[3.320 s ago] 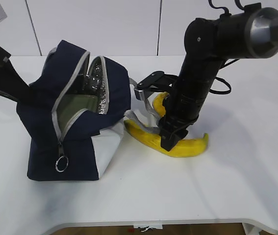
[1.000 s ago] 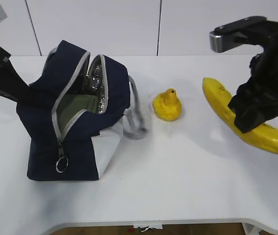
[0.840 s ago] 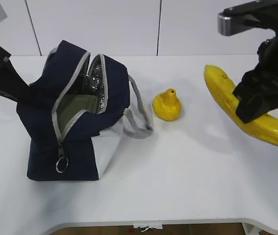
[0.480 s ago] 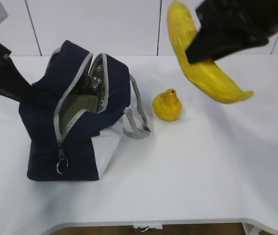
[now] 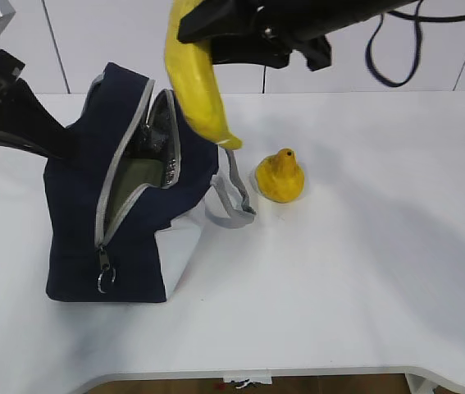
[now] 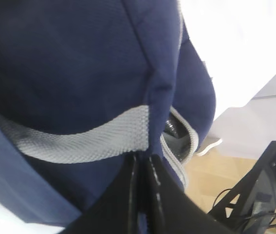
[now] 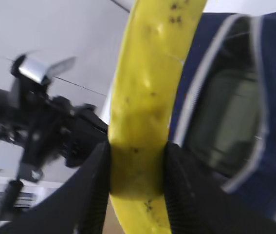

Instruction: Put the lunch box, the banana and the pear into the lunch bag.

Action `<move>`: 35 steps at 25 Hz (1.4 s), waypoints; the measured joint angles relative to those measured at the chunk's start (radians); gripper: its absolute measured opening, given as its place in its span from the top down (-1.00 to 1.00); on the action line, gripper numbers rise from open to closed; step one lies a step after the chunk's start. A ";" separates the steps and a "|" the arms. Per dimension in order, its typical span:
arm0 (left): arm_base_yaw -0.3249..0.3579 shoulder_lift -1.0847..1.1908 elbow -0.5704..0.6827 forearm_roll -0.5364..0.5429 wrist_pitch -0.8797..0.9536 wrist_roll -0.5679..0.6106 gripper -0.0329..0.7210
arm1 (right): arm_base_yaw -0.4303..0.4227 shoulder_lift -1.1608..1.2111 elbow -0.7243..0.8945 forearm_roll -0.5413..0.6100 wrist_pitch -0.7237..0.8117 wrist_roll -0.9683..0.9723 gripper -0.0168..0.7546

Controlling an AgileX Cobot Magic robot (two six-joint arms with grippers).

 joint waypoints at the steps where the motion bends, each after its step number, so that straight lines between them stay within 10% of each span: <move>1: 0.000 0.000 0.000 -0.007 0.000 0.000 0.93 | 0.000 0.026 0.000 0.085 -0.002 -0.051 0.29; 14: 0.000 0.000 0.000 -0.024 0.000 0.000 0.93 | 0.000 0.266 0.000 0.647 -0.001 -0.421 0.29; 35: 0.000 -0.045 0.000 -0.155 -0.112 0.000 0.93 | 0.015 0.364 0.000 0.433 0.061 -0.513 0.26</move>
